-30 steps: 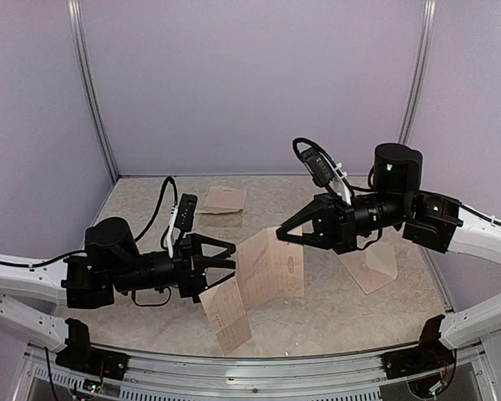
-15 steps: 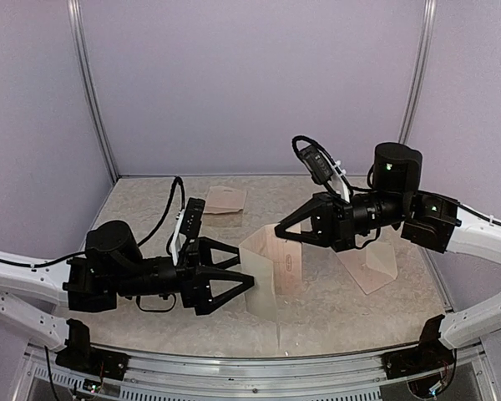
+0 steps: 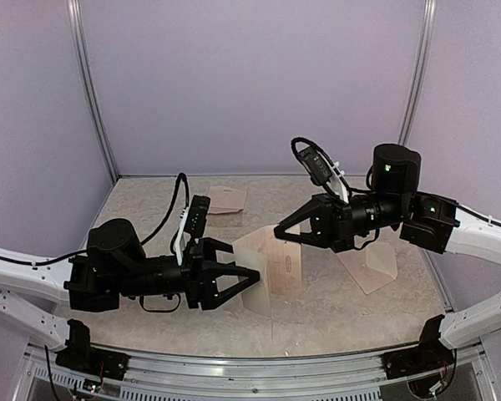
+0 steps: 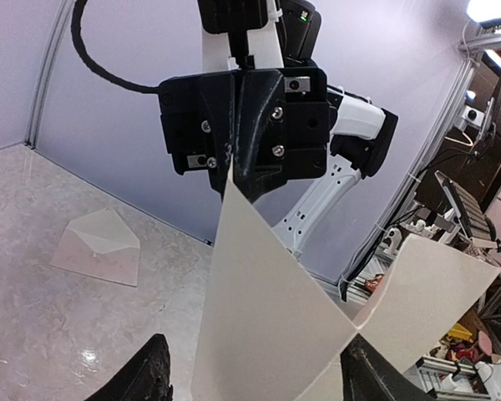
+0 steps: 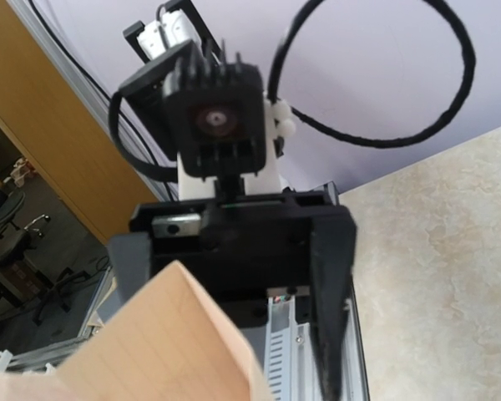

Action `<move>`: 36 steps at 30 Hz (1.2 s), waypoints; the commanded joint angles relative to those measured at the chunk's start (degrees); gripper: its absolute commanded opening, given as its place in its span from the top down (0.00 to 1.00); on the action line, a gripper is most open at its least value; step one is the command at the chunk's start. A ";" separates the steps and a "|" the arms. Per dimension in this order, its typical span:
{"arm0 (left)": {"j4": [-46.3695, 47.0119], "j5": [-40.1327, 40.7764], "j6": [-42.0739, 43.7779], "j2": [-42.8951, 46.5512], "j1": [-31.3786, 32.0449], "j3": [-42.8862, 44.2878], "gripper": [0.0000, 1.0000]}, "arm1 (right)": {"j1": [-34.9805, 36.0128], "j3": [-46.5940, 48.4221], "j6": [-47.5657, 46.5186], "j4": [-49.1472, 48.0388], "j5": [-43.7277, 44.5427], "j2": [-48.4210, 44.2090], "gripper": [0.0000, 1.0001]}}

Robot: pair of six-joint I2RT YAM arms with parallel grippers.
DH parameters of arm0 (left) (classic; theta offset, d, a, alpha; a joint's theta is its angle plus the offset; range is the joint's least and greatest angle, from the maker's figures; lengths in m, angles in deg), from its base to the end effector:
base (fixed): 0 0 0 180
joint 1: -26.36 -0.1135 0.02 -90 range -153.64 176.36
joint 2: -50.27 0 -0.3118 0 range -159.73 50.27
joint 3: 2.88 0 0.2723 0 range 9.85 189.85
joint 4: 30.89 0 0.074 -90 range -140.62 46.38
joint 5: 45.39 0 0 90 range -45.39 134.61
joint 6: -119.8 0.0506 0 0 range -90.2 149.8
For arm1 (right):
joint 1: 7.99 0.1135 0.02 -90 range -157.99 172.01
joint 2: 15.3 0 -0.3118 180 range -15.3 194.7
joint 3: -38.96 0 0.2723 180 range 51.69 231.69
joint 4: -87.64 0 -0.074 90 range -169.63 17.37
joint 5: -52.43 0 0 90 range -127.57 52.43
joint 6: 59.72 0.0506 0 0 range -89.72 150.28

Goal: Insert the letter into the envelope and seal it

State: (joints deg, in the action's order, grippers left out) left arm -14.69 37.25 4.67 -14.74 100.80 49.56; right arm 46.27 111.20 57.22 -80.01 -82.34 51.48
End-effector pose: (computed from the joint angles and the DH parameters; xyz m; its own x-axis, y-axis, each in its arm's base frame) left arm 0.0683 -0.2695 0.3447 -0.4049 -0.1159 -0.9070 0.9032 0.1035 -0.4165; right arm 0.1330 0.2459 0.4128 -0.5086 -0.1560 -0.8468 -0.8460 -0.0921 0.5251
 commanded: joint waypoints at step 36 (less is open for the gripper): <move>-3.71 16.41 -9.24 1.36 0.71 2.39 1.00 | 3.58 -12.15 3.29 -8.45 10.95 -4.53 0.29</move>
State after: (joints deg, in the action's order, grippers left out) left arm -19.42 52.40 -3.65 -14.55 101.15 50.74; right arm 47.93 99.44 60.06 -86.61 -72.03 45.71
